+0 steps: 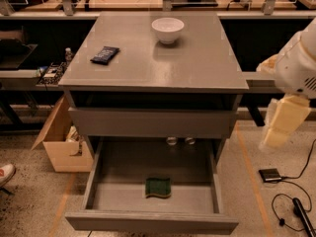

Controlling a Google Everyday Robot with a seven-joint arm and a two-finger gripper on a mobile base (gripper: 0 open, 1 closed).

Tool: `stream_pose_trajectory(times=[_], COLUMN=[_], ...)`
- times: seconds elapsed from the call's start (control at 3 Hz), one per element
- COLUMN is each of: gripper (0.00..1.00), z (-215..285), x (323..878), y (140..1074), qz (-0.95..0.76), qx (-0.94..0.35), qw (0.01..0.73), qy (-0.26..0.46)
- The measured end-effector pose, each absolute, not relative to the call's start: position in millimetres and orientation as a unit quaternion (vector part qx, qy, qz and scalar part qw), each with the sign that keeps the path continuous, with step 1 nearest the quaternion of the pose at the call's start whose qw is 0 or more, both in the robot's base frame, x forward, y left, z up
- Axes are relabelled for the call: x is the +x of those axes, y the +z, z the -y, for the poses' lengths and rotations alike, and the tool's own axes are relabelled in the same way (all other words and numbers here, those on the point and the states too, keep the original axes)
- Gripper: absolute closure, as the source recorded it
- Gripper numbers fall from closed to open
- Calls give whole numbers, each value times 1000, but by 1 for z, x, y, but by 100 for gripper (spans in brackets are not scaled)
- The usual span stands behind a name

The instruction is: Pick sponge from middle drawer and place on counter

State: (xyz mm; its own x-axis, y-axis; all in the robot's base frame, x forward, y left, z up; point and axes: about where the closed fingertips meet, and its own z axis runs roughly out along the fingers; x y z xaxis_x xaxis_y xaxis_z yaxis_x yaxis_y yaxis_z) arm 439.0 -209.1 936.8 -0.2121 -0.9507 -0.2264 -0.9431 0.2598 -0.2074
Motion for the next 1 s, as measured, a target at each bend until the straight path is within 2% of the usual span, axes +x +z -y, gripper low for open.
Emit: stream_pose_trajectory(times=[1.0], gripper=[0], z=[180], x=[424], y=[762], qz=[-781], qx=[-602], qw=[138], qy=[92])
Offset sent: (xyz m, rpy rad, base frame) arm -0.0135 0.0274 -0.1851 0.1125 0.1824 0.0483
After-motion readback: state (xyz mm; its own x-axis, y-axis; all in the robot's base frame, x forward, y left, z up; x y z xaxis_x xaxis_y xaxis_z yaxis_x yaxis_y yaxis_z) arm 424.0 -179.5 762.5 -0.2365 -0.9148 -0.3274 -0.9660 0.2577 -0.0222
